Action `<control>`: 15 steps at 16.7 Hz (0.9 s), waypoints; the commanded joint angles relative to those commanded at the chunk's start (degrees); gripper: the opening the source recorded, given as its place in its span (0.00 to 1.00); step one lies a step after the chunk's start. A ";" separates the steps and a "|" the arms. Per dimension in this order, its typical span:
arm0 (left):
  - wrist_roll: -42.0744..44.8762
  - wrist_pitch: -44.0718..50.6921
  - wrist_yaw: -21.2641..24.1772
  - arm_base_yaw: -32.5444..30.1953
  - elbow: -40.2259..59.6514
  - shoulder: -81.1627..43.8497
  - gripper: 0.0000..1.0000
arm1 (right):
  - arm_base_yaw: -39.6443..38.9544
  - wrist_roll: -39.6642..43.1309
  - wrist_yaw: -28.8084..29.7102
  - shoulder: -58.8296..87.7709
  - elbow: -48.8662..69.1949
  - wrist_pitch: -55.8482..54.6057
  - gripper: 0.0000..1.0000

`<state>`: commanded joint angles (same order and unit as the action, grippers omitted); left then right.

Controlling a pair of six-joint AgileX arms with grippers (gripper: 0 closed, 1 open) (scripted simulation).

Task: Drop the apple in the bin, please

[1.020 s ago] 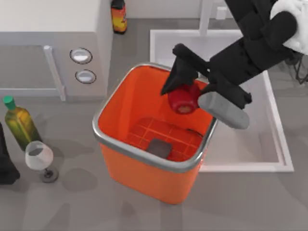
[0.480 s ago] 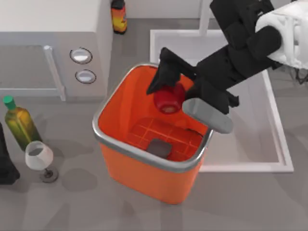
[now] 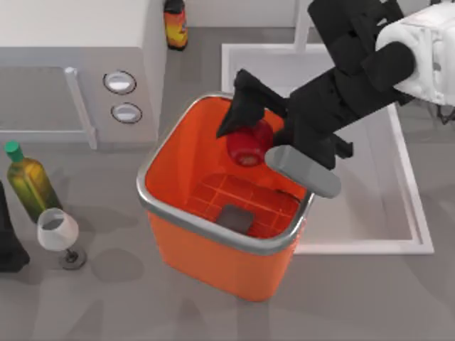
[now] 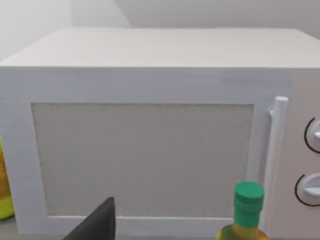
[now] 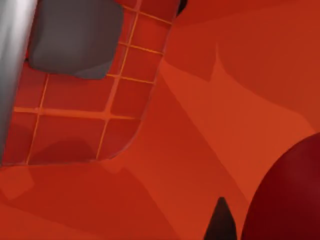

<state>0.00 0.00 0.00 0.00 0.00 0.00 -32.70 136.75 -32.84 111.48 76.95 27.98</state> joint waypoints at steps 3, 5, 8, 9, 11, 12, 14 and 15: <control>0.00 0.00 0.00 0.00 0.00 0.00 1.00 | 0.00 0.00 0.00 0.00 0.00 0.00 0.23; 0.00 0.00 0.00 0.00 0.00 0.00 1.00 | 0.00 0.00 0.00 0.00 0.00 0.00 0.38; 0.00 0.00 0.00 0.00 0.00 0.00 1.00 | 0.00 0.00 0.00 0.00 0.00 0.00 0.60; 0.00 0.00 0.00 0.00 0.00 0.00 1.00 | 0.00 0.00 0.00 0.00 0.00 0.00 0.68; 0.00 0.00 0.00 0.00 0.00 0.00 1.00 | 0.00 0.00 0.00 0.00 0.00 0.00 0.83; 0.00 0.00 0.00 0.00 0.00 0.00 1.00 | 0.00 0.00 0.00 0.00 0.00 0.00 0.90; 0.00 0.00 0.00 0.00 0.00 0.00 1.00 | 0.00 0.00 0.00 0.00 0.00 0.00 1.00; 0.00 0.00 0.00 0.00 0.00 0.00 1.00 | 0.00 0.00 0.00 0.00 0.00 0.00 1.00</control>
<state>0.00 0.00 0.00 0.00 0.00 0.00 -32.70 136.75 -32.84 111.48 76.95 27.98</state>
